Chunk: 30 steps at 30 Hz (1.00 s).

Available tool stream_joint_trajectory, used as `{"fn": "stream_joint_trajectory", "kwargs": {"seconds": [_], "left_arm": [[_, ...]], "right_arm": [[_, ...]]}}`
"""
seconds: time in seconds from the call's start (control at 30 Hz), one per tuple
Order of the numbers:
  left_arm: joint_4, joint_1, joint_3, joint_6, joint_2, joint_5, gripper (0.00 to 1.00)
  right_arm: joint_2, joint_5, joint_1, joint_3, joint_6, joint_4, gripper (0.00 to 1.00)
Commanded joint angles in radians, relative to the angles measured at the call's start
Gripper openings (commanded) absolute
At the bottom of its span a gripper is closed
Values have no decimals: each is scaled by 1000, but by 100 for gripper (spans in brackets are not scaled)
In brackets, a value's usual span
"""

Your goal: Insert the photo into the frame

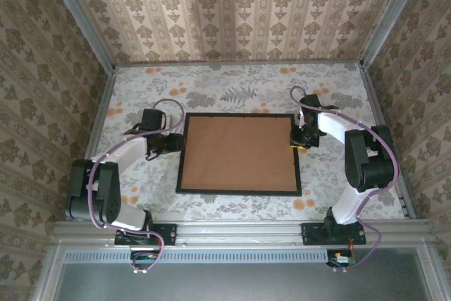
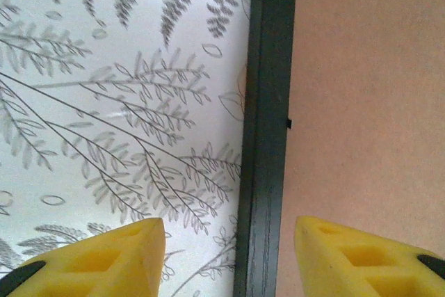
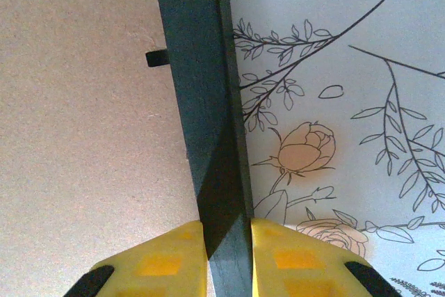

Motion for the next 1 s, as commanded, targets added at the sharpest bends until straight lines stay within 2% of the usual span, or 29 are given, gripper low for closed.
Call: {"fn": "stream_joint_trajectory", "kwargs": {"seconds": [0.0, 0.33, 0.57, 0.97], "left_arm": [[12, 20, 62, -24, 29, 28, 53], [-38, 24, 158, -9, 159, 94, 46], [-145, 24, 146, 23, 138, 88, 39], [-159, 1, 154, 27, 185, 113, 38]], "right_arm": [[24, 27, -4, 20, -7, 10, 19], [14, 22, -4, 11, -8, 18, 19], [17, 13, -4, 13, -7, 21, 19], [21, 1, -4, 15, -5, 25, 19]]}}
